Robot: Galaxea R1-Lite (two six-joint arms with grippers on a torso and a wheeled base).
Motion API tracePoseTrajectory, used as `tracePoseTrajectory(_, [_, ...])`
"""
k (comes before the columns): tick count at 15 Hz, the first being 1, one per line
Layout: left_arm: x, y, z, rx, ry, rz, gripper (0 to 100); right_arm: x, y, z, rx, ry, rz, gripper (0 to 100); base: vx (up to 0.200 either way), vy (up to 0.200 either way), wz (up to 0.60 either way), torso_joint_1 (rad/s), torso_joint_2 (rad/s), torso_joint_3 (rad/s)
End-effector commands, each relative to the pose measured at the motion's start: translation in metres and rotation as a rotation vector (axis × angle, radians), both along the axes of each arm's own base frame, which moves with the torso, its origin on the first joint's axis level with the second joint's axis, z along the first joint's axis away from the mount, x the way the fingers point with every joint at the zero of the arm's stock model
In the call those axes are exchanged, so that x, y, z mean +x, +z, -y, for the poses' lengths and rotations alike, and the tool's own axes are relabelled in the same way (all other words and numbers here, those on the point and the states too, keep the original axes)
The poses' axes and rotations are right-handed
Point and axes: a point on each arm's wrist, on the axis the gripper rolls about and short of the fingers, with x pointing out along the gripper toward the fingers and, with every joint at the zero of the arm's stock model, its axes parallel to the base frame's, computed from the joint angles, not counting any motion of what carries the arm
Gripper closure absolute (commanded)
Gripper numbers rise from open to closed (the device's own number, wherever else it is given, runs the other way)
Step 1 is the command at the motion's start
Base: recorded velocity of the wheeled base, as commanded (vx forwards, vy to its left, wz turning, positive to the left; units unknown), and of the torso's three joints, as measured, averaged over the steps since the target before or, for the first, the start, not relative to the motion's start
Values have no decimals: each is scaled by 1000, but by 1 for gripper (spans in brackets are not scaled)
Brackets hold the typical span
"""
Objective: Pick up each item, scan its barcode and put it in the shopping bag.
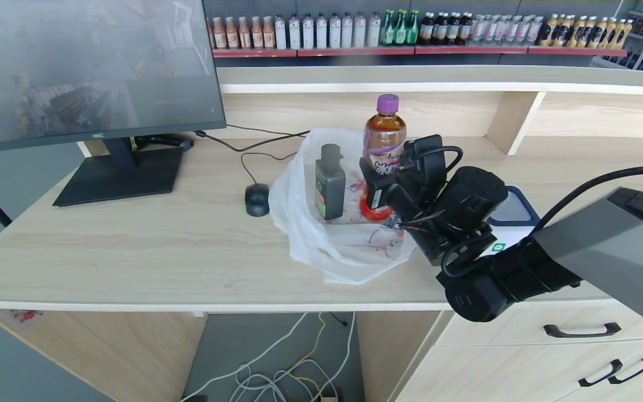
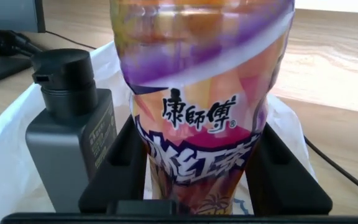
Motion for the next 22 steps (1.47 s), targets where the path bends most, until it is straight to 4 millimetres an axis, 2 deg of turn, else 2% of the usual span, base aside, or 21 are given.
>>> tracePoseTrajectory(1, [0,0,0,0,1,0,0,4,-9,-2,-13,-2,-20,100,0,0,0,0,0,0])
tracePoseTrajectory(18, [0,0,0,0,1,0,0,4,-28,-2,-21,4,-77,100,0,0,0,0,0,0])
tracePoseTrajectory(19, [0,0,0,0,0,0,0,4,-28,-2,-22,4,-78,0,0,0,0,0,0,0])
tracePoseTrajectory(22, [0,0,0,0,0,0,0,3,-25,-1,-18,4,-72,0,0,0,0,0,0,0])
